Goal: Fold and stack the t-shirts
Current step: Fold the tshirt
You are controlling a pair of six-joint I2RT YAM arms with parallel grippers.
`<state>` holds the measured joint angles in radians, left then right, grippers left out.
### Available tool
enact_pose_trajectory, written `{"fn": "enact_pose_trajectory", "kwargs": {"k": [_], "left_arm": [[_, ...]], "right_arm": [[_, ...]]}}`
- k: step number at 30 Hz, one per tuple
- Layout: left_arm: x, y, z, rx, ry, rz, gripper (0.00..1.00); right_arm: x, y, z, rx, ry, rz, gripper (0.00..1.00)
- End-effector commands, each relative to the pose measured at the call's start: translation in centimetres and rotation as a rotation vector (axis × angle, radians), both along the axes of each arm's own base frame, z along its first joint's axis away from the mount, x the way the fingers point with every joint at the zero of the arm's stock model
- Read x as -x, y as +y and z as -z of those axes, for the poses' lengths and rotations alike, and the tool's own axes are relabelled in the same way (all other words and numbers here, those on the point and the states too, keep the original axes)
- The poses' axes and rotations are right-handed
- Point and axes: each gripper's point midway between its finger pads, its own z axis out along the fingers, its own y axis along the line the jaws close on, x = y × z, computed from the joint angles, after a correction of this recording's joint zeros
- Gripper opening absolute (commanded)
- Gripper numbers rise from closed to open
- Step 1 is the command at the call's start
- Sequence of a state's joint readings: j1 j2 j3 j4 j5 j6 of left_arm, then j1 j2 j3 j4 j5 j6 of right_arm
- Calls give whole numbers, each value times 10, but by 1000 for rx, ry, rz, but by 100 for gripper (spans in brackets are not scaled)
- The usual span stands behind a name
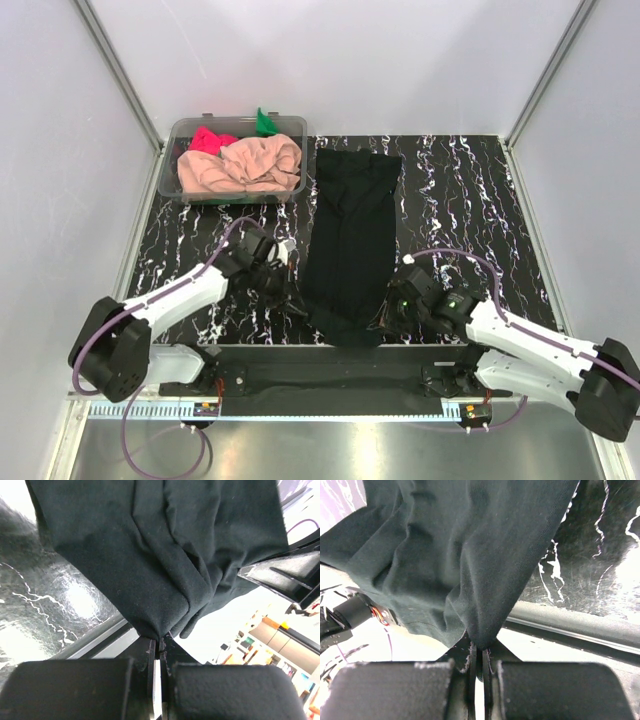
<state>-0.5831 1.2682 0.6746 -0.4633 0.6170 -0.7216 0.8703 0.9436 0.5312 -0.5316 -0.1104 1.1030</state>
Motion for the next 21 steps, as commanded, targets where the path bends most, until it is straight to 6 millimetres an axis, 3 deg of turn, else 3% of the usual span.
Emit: {"fn": "enact_pose_trajectory", "kwargs": {"k": [1, 9, 21], "left_arm": [[-13, 1, -21, 30, -62, -9, 0], [-26, 1, -34, 56, -82, -13, 0], [-61, -15, -51, 90, -104, 10, 0]], "right_arm": [[-17, -6, -17, 25, -65, 29, 0], [-39, -13, -39, 52, -112, 63, 0], [-66, -16, -49, 78, -138, 77, 0]]}}
